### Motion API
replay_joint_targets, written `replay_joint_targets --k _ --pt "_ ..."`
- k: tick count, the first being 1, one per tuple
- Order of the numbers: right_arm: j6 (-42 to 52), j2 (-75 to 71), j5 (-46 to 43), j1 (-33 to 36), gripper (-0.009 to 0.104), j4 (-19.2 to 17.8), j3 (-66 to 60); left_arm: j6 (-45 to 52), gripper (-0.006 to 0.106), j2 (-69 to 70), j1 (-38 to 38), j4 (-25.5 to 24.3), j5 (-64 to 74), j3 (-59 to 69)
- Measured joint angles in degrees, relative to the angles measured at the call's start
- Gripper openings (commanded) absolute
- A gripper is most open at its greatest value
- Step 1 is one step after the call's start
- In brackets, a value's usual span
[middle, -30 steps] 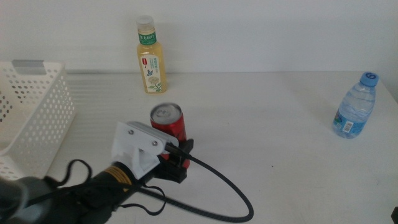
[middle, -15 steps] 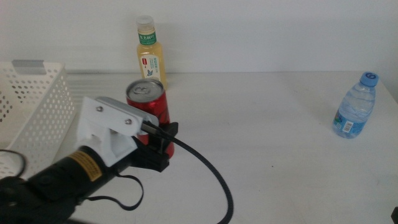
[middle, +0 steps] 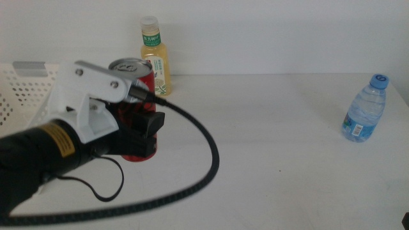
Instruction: Use arms to grab the bottles and put them into the dustbin to the left of the table.
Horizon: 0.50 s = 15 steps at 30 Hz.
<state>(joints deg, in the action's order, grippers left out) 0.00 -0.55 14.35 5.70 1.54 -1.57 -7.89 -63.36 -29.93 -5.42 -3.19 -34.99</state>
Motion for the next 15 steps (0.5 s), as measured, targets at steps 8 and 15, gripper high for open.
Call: replay_joint_targets --k 8,15 --pt "0.00 0.00 0.00 0.00 0.079 0.00 0.00 0.28 -0.005 0.19 0.00 0.00 20.61 -8.71" --pt "0.00 0.00 0.00 0.00 0.079 0.00 0.00 0.70 -0.005 0.19 1.55 0.34 36.46 -17.81"
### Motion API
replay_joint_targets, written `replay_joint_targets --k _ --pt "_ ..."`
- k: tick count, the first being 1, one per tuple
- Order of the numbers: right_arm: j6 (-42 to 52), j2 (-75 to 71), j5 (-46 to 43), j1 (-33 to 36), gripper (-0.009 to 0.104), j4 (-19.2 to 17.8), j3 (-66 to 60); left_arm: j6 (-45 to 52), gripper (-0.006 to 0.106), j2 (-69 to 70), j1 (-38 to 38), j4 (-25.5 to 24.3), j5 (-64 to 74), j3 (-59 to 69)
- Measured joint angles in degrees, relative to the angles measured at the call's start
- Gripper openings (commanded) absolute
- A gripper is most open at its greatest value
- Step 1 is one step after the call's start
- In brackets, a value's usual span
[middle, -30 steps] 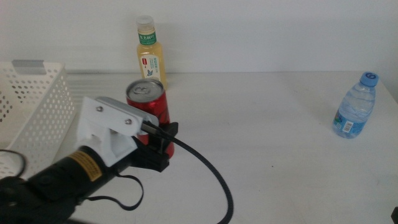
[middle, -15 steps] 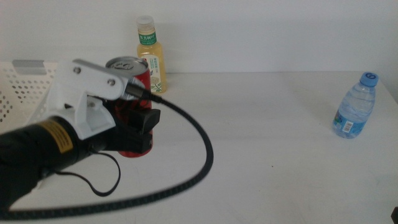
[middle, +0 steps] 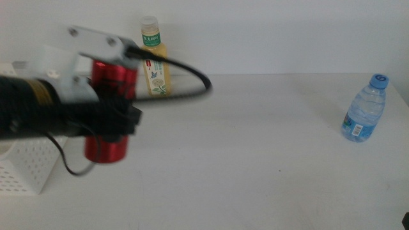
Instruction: Use arms to grab the bottles and put them into the dustbin to the left of the table.
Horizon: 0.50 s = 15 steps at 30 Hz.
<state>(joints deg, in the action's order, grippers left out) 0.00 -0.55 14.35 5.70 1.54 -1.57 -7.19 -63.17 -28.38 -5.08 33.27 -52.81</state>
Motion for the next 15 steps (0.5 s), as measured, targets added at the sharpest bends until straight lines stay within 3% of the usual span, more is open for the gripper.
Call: replay_joint_targets --k 15 --pt "0.00 0.00 0.00 0.00 0.079 0.00 0.00 0.16 -0.005 0.06 23.31 0.81 19.85 -12.36"
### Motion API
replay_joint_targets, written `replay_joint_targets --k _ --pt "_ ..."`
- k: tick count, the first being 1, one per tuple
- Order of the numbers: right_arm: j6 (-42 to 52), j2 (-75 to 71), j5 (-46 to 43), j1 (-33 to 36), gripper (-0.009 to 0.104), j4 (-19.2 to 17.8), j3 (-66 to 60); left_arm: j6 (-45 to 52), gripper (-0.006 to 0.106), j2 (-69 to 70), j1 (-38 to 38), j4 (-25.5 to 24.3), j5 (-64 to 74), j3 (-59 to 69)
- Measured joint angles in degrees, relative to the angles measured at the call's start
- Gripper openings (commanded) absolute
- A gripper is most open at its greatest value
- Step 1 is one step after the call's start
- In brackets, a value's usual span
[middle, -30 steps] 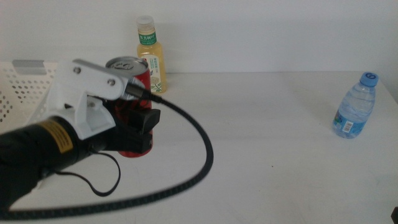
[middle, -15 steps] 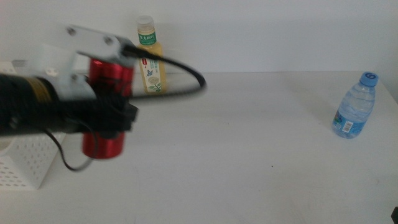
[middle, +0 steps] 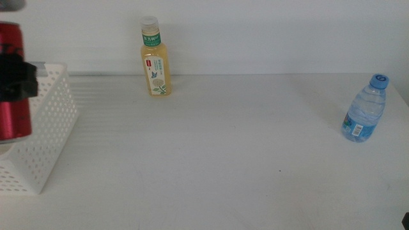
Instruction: Use arms to grab the bottles and put them into the dustbin to the left of the table.
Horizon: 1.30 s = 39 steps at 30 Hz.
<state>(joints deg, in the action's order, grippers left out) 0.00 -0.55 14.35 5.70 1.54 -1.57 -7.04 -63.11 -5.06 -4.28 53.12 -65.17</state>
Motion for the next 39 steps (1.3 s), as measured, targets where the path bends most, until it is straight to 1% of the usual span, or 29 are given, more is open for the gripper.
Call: replay_joint_targets --k 10,16,24,29,32,33,36,39 --pt "0.00 0.00 0.00 0.00 0.079 0.00 0.00 -1.45 -0.005 0.00 0.74 0.35 2.29 -0.34" --pt "0.00 0.00 0.00 0.00 0.079 0.00 0.00 2.30 -0.005 -3.60 1.70 1.42 8.99 -3.14" --pt "0.00 0.00 0.00 0.00 0.079 0.00 0.00 7.04 -0.005 -16.93 7.88 1.67 17.87 -15.76" --pt "0.00 0.00 0.00 0.00 0.079 0.00 0.00 11.47 -0.005 -23.21 12.58 2.16 19.30 -24.63" --pt "0.00 0.00 0.00 0.00 0.079 0.00 0.00 15.29 -0.005 -26.74 15.67 4.28 19.20 -28.85" --pt "0.00 0.00 0.00 0.00 0.079 0.00 0.00 16.71 -0.005 -27.80 16.78 5.73 19.20 -29.80" --pt "0.00 0.00 0.00 0.00 0.079 0.00 0.00 20.49 -0.005 -30.54 19.58 8.38 19.20 -31.17" --pt "0.00 0.00 0.00 0.00 0.079 0.00 0.00 23.02 -0.005 -32.97 21.67 8.72 19.20 -31.36"
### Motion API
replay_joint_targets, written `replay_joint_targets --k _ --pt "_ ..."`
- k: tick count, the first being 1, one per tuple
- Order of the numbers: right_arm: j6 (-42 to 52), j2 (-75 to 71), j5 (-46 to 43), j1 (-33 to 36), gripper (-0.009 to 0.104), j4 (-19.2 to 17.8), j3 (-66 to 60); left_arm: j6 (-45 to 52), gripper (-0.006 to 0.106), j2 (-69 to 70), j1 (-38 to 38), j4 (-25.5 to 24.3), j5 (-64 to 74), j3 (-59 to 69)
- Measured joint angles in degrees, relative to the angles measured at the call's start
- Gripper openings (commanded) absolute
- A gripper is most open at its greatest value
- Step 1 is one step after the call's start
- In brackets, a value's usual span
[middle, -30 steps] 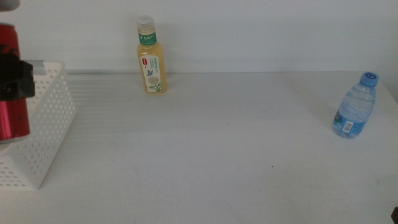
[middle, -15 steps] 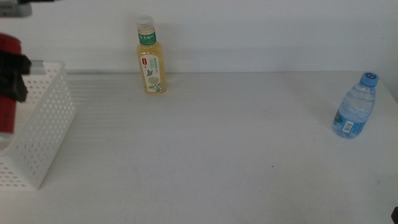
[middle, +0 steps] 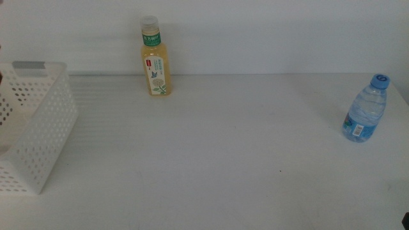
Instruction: Use arms to grab the bottles and put them into the dustbin to the left of the table.
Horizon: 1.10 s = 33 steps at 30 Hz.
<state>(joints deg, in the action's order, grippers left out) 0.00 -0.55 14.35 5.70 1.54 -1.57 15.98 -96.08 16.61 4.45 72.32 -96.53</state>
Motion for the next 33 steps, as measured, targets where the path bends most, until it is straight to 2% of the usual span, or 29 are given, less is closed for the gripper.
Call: replay_joint_targets --k 14,33 --pt "0.00 0.00 0.00 0.00 0.079 0.00 0.00 4.09 -0.005 -8.45 1.36 -2.44 -0.67 0.00" --pt "0.00 0.00 0.00 0.00 0.079 0.00 0.00 6.73 -0.005 -19.92 1.36 -2.59 -4.41 0.00"
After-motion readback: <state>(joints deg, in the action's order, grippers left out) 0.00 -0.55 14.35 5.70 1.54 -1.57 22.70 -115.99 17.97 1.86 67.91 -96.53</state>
